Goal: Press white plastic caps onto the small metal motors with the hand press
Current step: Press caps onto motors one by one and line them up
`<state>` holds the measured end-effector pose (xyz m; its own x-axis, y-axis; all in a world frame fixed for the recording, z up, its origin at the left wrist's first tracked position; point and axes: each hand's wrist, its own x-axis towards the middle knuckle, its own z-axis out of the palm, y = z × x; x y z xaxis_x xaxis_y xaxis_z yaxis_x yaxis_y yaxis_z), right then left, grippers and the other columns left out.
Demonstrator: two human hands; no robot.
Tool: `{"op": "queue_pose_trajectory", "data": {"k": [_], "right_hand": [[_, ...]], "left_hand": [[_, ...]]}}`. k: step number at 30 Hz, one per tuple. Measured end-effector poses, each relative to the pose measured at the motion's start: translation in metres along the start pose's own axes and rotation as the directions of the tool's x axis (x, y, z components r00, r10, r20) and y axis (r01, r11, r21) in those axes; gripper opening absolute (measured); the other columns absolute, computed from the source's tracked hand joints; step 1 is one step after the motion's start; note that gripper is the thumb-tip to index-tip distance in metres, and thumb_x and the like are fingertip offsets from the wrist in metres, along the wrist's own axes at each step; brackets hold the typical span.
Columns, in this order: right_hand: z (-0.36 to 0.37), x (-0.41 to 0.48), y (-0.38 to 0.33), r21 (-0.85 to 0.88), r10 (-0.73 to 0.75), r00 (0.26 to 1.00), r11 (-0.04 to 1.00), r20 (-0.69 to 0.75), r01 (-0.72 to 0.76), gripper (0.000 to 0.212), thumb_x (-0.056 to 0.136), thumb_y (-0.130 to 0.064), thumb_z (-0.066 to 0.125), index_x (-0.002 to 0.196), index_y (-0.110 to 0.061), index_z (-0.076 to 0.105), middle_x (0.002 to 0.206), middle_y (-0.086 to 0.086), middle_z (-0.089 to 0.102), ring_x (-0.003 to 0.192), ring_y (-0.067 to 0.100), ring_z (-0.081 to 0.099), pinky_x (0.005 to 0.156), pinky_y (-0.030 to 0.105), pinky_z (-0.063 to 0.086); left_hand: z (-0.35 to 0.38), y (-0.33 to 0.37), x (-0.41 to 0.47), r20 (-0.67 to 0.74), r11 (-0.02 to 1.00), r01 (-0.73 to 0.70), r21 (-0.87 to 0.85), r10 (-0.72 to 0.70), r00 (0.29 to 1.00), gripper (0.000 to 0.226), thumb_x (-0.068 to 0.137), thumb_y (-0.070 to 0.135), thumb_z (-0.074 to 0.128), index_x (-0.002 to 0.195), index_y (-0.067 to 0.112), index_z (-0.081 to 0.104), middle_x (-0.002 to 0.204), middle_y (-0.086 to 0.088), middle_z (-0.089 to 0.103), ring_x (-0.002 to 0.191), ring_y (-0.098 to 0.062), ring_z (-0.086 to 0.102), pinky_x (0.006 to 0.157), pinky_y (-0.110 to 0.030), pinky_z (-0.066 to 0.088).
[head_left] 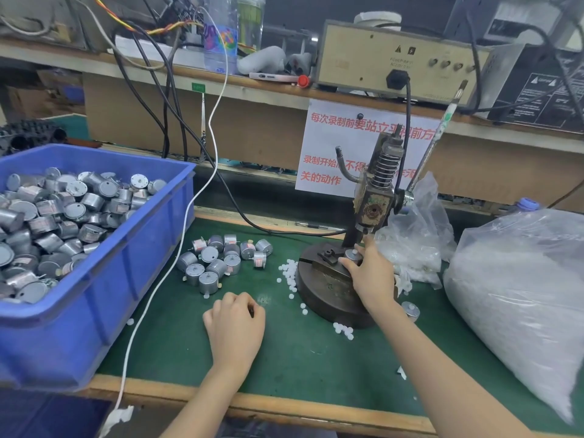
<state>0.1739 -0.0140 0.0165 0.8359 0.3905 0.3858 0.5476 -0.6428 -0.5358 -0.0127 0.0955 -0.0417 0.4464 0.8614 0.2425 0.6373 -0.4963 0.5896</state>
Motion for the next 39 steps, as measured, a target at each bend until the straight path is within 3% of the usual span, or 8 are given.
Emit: {"op": "queue_pose_trajectory", "data": {"k": [5,10,14,20,24,32,36,39], "right_hand": [[-0.007,-0.002,-0.003,0.272,0.080,0.996,0.958,0.037,-0.087,0.051,0.093,-0.021,0.048,0.141,-0.013,0.030,0.132,0.004,0.052,0.077,0.015,0.058,0.063,0.025,0.043],[-0.056,0.037,-0.012,0.549,0.332,0.929,0.813,-0.161,-0.195,0.054,0.096,-0.003,0.032,0.148,-0.010,0.019,0.146,0.003,0.037,0.126,0.020,0.043,0.104,0.039,0.038],[-0.110,0.083,-0.045,0.622,0.280,0.928,0.780,-0.246,-0.070,0.054,0.096,-0.005,0.033,0.147,-0.012,0.019,0.142,0.000,0.041,0.113,0.014,0.045,0.091,0.021,0.035],[-0.158,0.131,-0.077,0.808,0.384,0.920,0.566,-0.079,-0.167,0.013,0.087,0.001,0.042,0.093,-0.008,0.050,0.070,-0.003,0.053,0.065,0.009,0.039,0.055,0.019,0.031],[-0.152,0.087,-0.069,0.898,0.299,0.921,0.427,-0.249,0.104,0.020,0.087,0.001,0.041,0.086,-0.012,0.057,0.085,0.000,0.054,0.064,0.006,0.044,0.064,0.017,0.040],[-0.126,0.012,-0.057,0.798,0.146,0.876,0.499,-0.460,0.336,0.016,0.083,-0.007,0.047,0.075,-0.021,0.044,0.075,-0.008,0.048,0.077,0.011,0.050,0.078,0.022,0.043],[-0.117,0.013,-0.052,0.735,0.125,0.865,0.595,-0.485,0.326,0.030,0.087,-0.002,0.045,0.114,-0.015,0.046,0.111,-0.001,0.055,0.106,0.008,0.053,0.095,0.017,0.042],[-0.087,0.004,-0.030,0.678,0.245,0.895,0.731,-0.373,0.083,0.043,0.089,-0.005,0.044,0.133,-0.008,0.041,0.132,0.005,0.048,0.120,0.014,0.045,0.094,0.011,0.034]], "left_hand": [[0.000,0.000,0.000,0.004,1.000,-0.013,0.021,0.013,1.000,0.016,0.089,0.024,0.046,0.086,0.019,0.061,0.093,0.002,0.055,0.094,-0.021,0.047,0.086,-0.032,0.025],[0.001,0.001,0.000,-0.003,1.000,-0.017,0.025,0.017,1.000,0.015,0.088,0.024,0.046,0.083,0.019,0.059,0.092,0.002,0.055,0.093,-0.021,0.047,0.085,-0.031,0.025],[0.001,0.002,-0.001,-0.007,0.999,-0.014,0.035,0.014,1.000,0.015,0.088,0.024,0.045,0.083,0.018,0.058,0.091,0.002,0.053,0.093,-0.020,0.046,0.086,-0.032,0.025],[0.002,0.003,-0.001,-0.005,0.997,-0.020,0.080,0.020,1.000,0.017,0.089,0.024,0.044,0.084,0.018,0.059,0.093,0.002,0.055,0.094,-0.021,0.048,0.085,-0.032,0.027],[0.000,0.003,-0.001,0.002,0.998,-0.020,0.067,0.020,1.000,0.017,0.089,0.025,0.044,0.085,0.019,0.060,0.094,0.002,0.056,0.094,-0.021,0.048,0.086,-0.032,0.026],[-0.002,0.000,0.000,0.005,1.000,0.003,-0.028,-0.003,1.000,0.016,0.087,0.021,0.049,0.084,0.018,0.064,0.092,0.000,0.058,0.094,-0.022,0.050,0.085,-0.033,0.026],[-0.001,-0.001,0.002,0.004,0.999,0.004,-0.048,-0.004,1.000,0.015,0.087,0.022,0.050,0.084,0.018,0.064,0.091,0.001,0.058,0.094,-0.022,0.050,0.085,-0.033,0.027],[-0.001,-0.002,0.002,0.008,0.997,0.007,-0.071,-0.006,1.000,0.014,0.086,0.021,0.051,0.083,0.018,0.064,0.089,0.001,0.058,0.093,-0.022,0.051,0.086,-0.033,0.028]]}}
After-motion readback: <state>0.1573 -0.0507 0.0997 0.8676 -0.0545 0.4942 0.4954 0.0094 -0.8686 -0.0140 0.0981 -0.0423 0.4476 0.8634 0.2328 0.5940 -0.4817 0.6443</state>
